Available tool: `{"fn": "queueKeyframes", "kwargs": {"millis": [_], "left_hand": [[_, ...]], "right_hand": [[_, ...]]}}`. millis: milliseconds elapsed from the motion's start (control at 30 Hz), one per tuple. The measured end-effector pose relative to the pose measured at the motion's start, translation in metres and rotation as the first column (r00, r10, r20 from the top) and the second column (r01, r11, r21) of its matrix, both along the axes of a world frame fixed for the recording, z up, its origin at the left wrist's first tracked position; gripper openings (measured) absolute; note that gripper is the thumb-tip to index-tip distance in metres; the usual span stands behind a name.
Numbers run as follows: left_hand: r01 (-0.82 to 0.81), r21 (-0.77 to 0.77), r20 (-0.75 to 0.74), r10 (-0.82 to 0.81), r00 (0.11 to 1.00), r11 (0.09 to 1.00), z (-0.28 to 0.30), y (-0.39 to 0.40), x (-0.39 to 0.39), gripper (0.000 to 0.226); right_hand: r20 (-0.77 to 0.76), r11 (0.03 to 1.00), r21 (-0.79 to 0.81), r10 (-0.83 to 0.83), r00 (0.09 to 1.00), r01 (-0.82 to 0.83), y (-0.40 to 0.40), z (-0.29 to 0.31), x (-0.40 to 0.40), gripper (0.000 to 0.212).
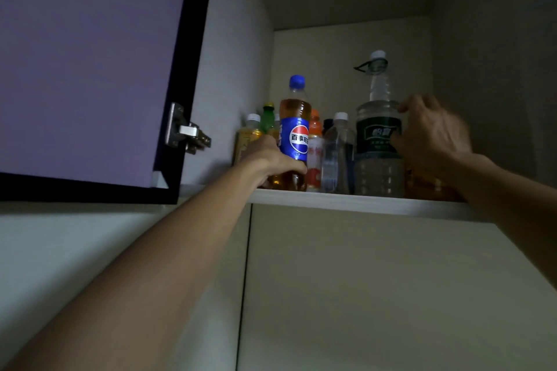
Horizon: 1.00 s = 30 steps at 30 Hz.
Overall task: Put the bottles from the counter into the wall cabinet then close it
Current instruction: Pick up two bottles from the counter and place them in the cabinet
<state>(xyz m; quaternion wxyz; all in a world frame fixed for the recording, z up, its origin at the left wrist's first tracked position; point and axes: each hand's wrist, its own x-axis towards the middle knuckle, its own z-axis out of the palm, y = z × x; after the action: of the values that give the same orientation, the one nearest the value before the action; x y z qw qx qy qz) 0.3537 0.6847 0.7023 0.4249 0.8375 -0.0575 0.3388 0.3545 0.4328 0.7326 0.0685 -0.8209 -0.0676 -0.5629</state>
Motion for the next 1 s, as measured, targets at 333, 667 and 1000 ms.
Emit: {"fn": "queueKeyframes", "kwargs": {"millis": [333, 667, 1000], "left_hand": [[-0.254, 0.030, 0.036, 0.253, 0.967, 0.967, 0.001, 0.049, -0.014, 0.066], [-0.529, 0.312, 0.138, 0.513, 0.847, 0.789, 0.001, 0.059, -0.005, 0.048], [-0.602, 0.499, 0.195, 0.596, 0.779, 0.623, 0.001, 0.058, -0.002, 0.059]], "right_hand": [[-0.503, 0.932, 0.075, 0.342, 0.794, -0.354, 0.117, -0.007, -0.007, 0.029], [-0.722, 0.866, -0.015, 0.337, 0.604, -0.500, 0.225, -0.023, 0.008, 0.035], [-0.703, 0.853, -0.083, 0.317, 0.636, -0.516, 0.228, -0.024, 0.015, 0.040]]}}
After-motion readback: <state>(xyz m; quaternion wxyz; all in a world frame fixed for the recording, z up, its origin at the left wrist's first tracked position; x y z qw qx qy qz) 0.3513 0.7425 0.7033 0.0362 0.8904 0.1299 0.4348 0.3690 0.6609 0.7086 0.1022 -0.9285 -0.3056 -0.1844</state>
